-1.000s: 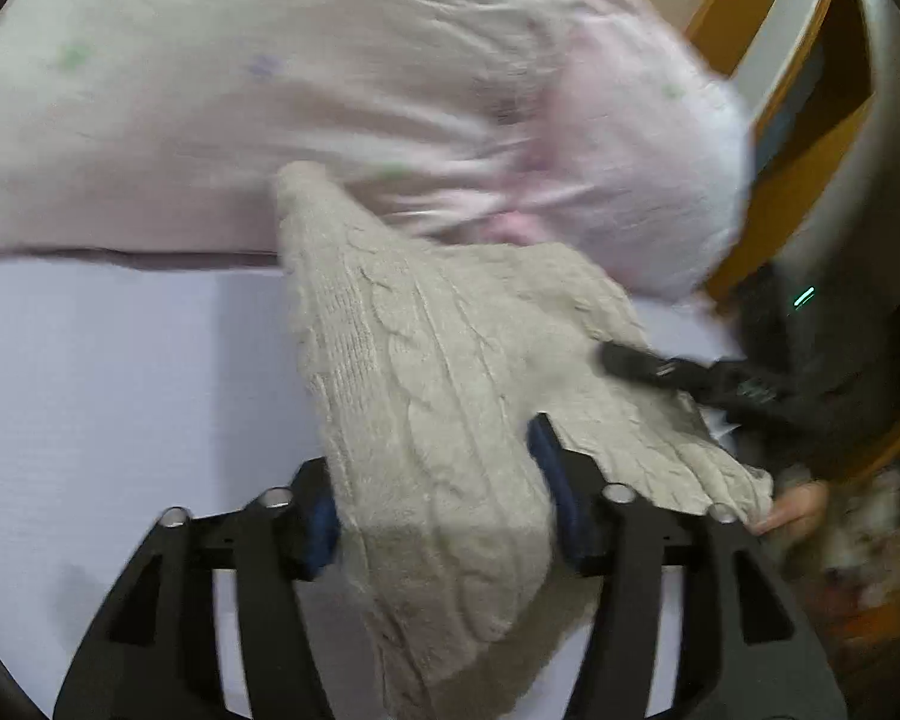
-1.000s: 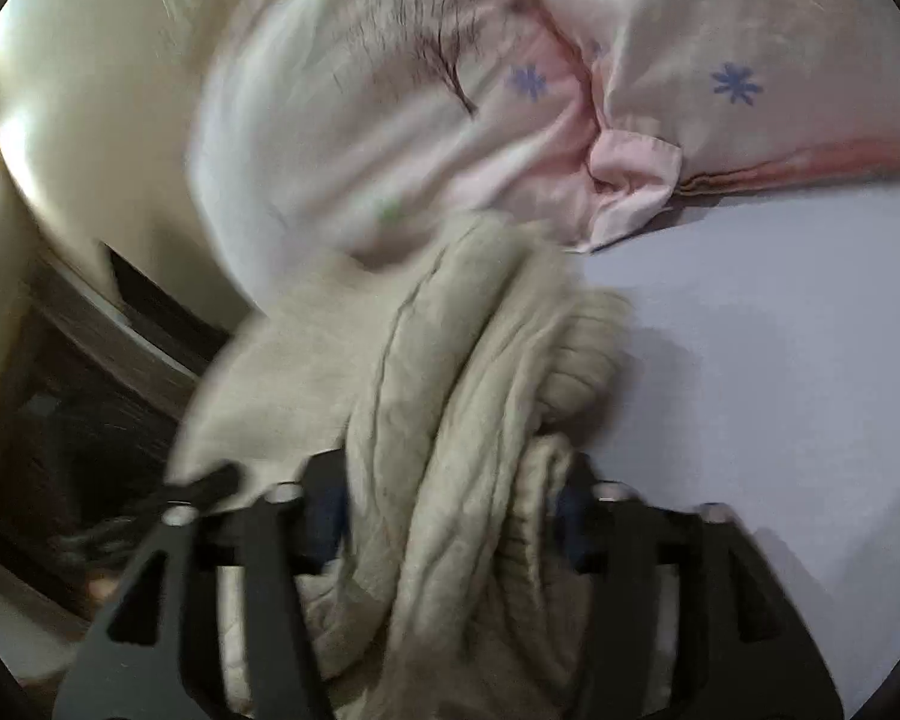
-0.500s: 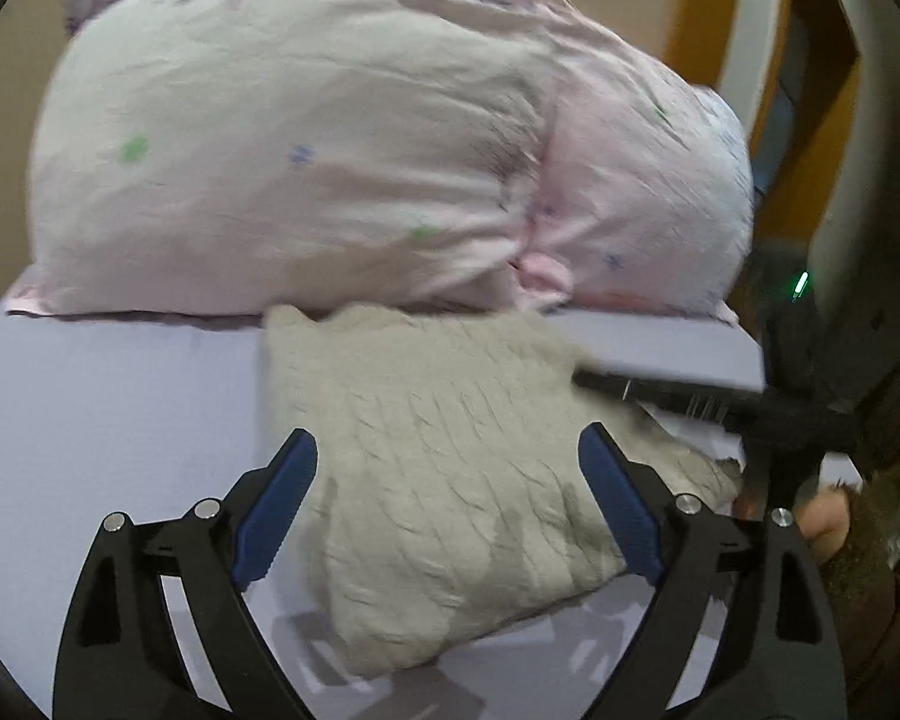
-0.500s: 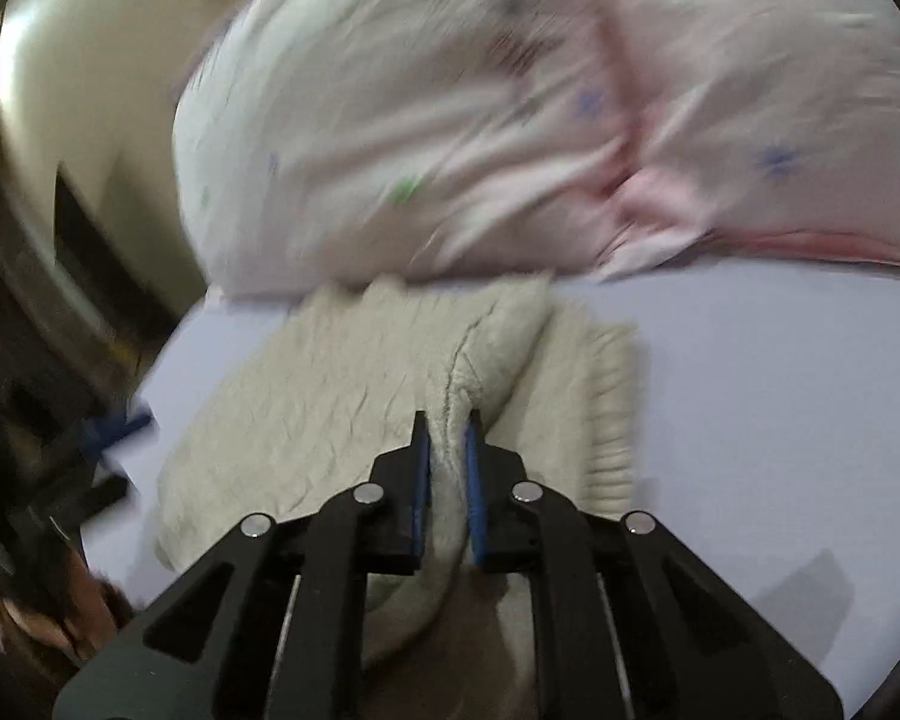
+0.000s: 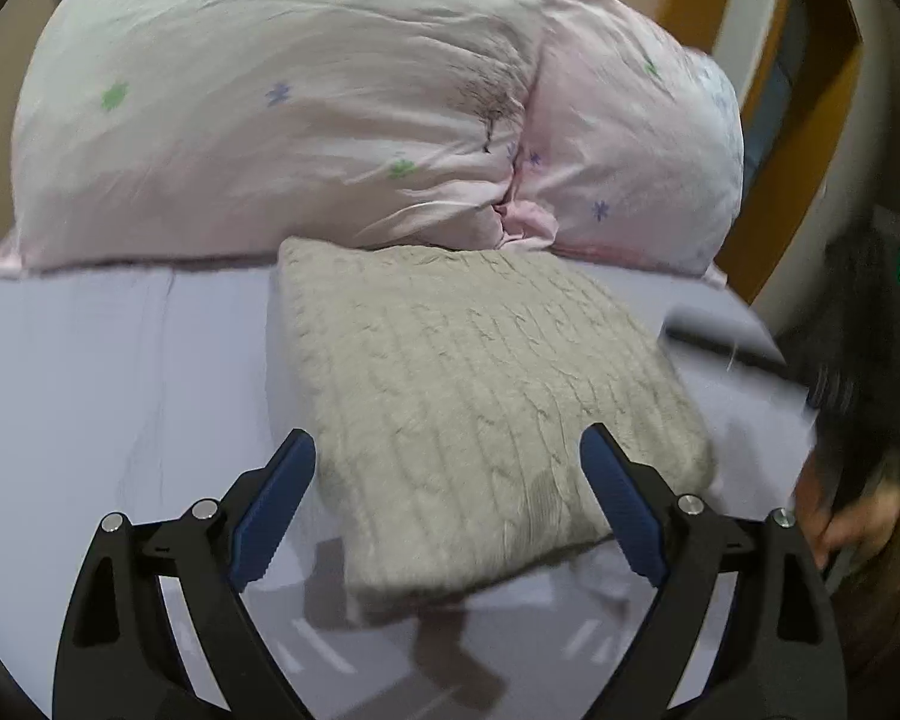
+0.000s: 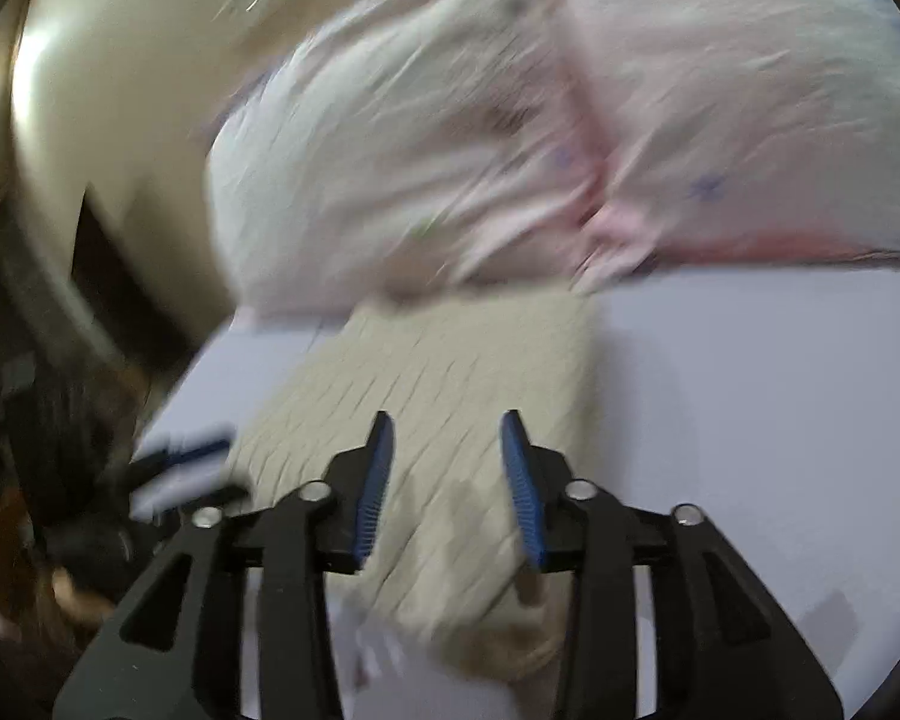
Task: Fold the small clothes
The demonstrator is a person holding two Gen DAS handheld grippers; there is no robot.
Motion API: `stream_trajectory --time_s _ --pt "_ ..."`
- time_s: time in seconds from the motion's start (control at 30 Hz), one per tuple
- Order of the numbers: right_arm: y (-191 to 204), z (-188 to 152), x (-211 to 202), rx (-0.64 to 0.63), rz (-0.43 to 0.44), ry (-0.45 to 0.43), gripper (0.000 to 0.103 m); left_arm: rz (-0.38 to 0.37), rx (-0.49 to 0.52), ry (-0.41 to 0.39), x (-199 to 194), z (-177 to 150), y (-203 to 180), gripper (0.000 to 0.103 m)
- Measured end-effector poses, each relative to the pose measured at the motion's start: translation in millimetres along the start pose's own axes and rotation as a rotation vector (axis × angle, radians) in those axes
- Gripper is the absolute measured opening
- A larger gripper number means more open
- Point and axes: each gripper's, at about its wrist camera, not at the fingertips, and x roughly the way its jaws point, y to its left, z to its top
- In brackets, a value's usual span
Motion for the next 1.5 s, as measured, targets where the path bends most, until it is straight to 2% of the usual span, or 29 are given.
stream_trajectory --time_s 0.03,0.07,0.13,0.2,0.23,0.3,0.37,0.47,0.6,0.67,0.7,0.93,1.5 --pt "3 -6 16 -0.023 -0.048 0.067 0.044 -0.010 -0.027 0.003 -2 -2 3 0.091" --pt "5 -10 29 -0.049 -0.079 0.096 0.044 -0.016 -0.059 0.009 -6 -6 7 0.091" --pt "9 -9 24 -0.069 -0.091 0.063 0.046 -0.004 -0.084 0.026 -11 -13 9 0.092" --pt "11 -11 1 -0.059 -0.084 0.010 0.075 0.034 -0.095 0.047 -17 -23 9 0.099" --pt "11 -14 -14 -0.069 -0.107 -0.027 0.101 0.057 -0.093 0.051 -20 -27 8 0.101" --pt "13 -27 -42 -0.095 -0.170 -0.095 0.101 0.117 -0.067 0.067 -21 -37 4 0.102" --pt "13 -42 -53 -0.091 -0.215 -0.088 0.101 0.184 -0.033 0.093 -17 -43 -2 0.102" --pt "6 -64 -36 -0.030 -0.301 0.001 0.101 0.251 0.017 0.132 -3 -50 -9 0.102" --pt "7 -75 -3 0.023 -0.276 0.128 0.101 0.315 0.029 0.186 16 -55 -6 0.102" --pt "10 -75 7 0.028 -0.289 0.150 0.101 0.352 0.030 0.217 23 -59 -4 0.102" --pt "16 -76 9 0.006 -0.327 0.144 0.101 0.365 0.035 0.215 23 -60 -4 0.102" --pt "34 -84 20 -0.073 -0.419 0.175 0.101 0.365 0.040 0.200 20 -62 -1 0.102" --pt "30 -85 19 -0.070 -0.421 0.170 0.101 0.361 0.047 0.200 19 -62 -2 0.102"
